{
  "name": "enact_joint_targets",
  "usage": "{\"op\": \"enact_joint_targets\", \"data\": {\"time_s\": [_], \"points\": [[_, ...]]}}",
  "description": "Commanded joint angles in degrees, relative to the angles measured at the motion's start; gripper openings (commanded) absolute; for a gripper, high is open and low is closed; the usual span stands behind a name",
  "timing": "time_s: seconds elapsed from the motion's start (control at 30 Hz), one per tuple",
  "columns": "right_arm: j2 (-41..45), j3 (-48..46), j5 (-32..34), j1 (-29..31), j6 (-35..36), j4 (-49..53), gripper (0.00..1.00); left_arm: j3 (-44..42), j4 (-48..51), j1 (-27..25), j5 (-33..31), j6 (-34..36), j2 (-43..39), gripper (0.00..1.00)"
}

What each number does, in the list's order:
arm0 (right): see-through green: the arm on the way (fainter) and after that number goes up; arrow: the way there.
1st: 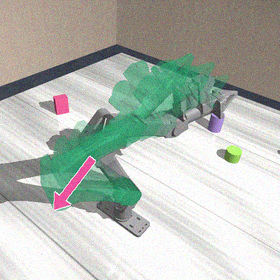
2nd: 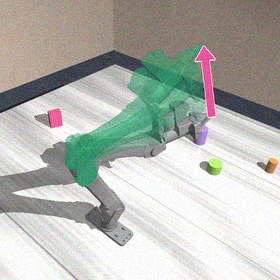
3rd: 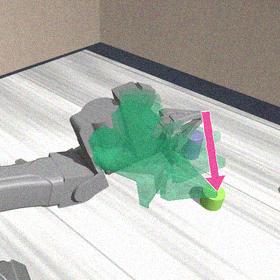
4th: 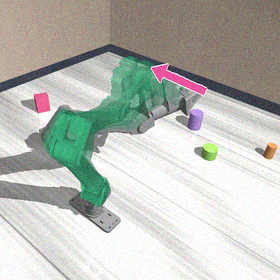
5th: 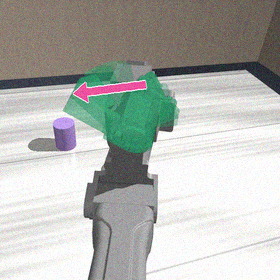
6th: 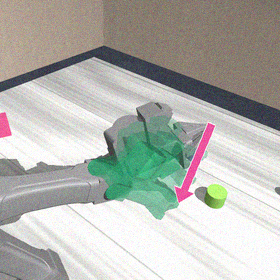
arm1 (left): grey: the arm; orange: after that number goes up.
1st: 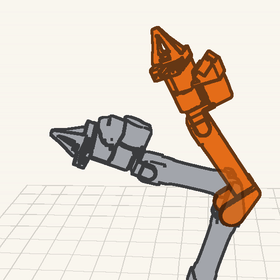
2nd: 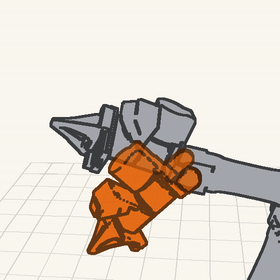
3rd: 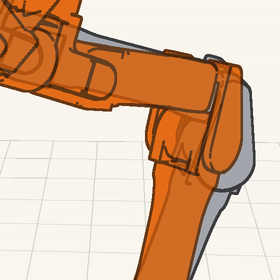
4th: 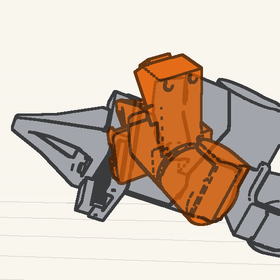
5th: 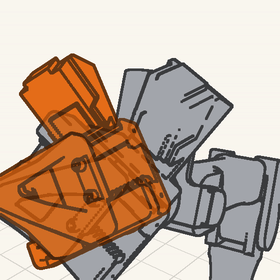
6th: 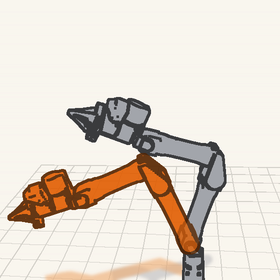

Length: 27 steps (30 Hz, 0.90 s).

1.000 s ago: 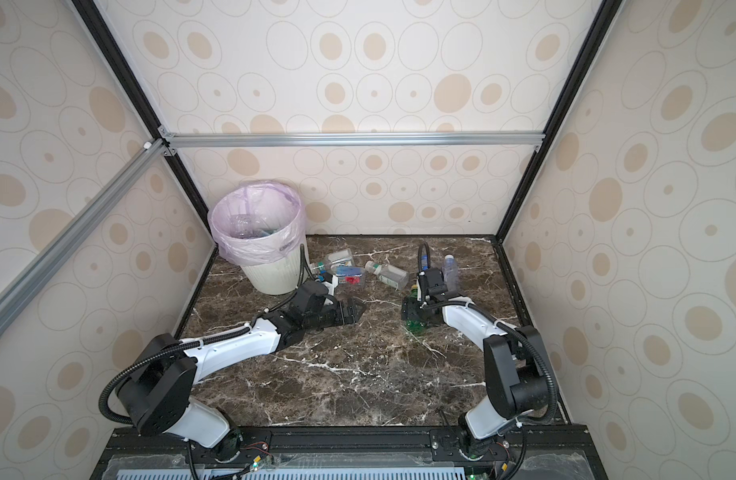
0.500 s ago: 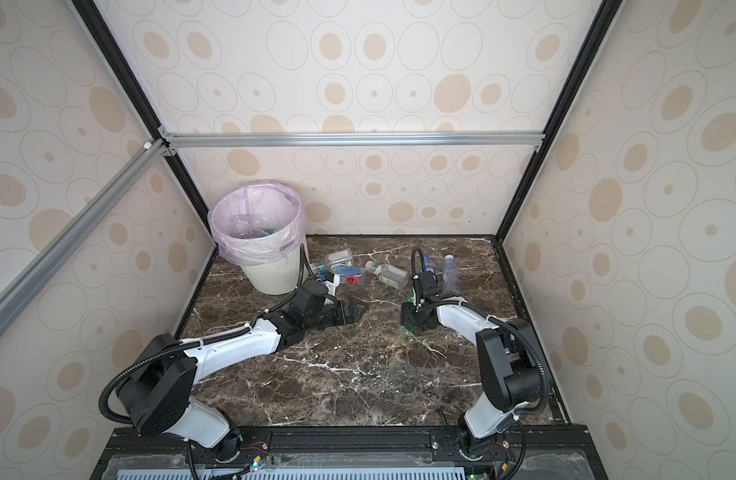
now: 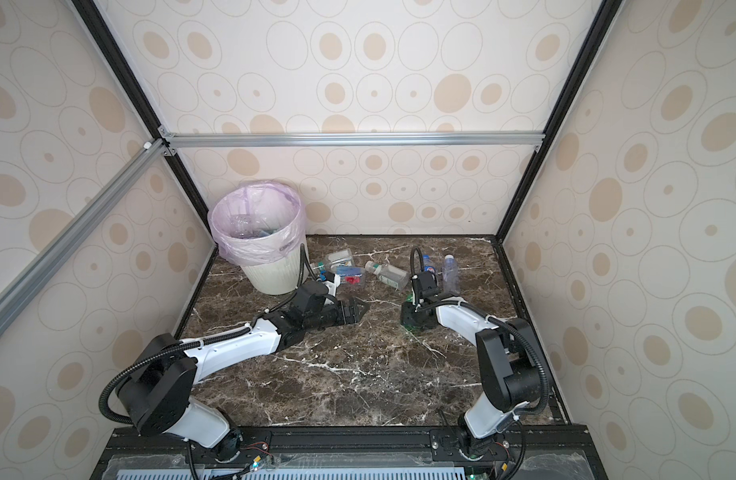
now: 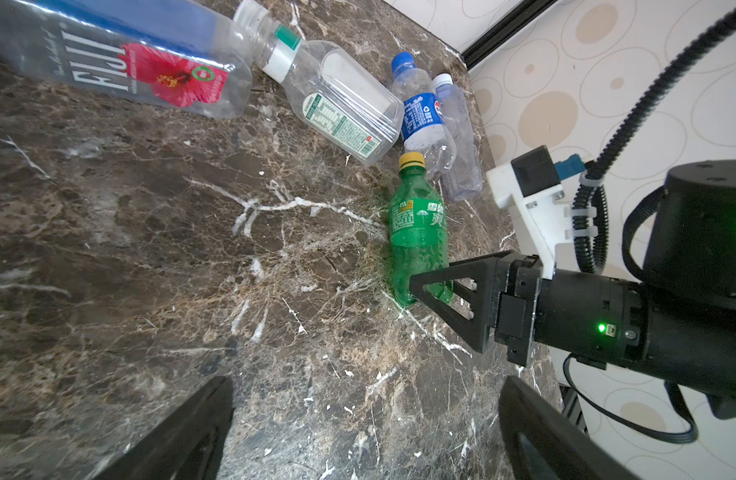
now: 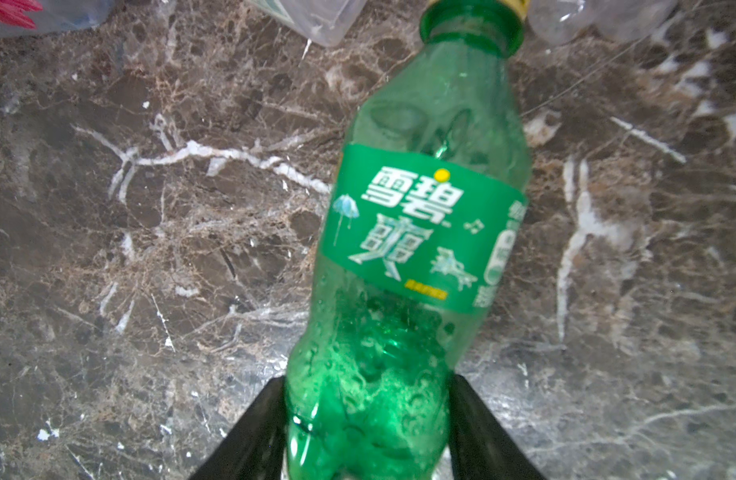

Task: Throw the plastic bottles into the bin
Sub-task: 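Close the right gripper on the green bottle's base and tilt it upright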

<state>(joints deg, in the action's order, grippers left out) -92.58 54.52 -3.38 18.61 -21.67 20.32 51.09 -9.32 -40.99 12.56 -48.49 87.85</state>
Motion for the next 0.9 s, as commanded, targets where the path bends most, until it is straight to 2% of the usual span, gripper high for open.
{"op": "enact_joint_targets", "data": {"time_s": [0.0,0.2,0.63,0.87], "points": [[-0.77,-1.43,0.74,0.7,-0.8,2.53,0.56,1.05,-0.69,-0.61,0.02,-0.75,0.48,0.99],[0.73,-2.47,1.07,1.21,-1.7,3.65,0.57,1.26,-0.81,-0.69,0.18,-0.83,0.83,0.99],[-1.52,1.94,1.84,1.19,-2.13,6.11,0.76,1.58,-0.12,-0.76,0.03,-0.63,0.74,0.99],[-4.53,4.09,1.63,1.2,-2.07,6.71,0.77,1.62,0.22,-0.81,-0.11,-0.55,0.48,0.99]]}}
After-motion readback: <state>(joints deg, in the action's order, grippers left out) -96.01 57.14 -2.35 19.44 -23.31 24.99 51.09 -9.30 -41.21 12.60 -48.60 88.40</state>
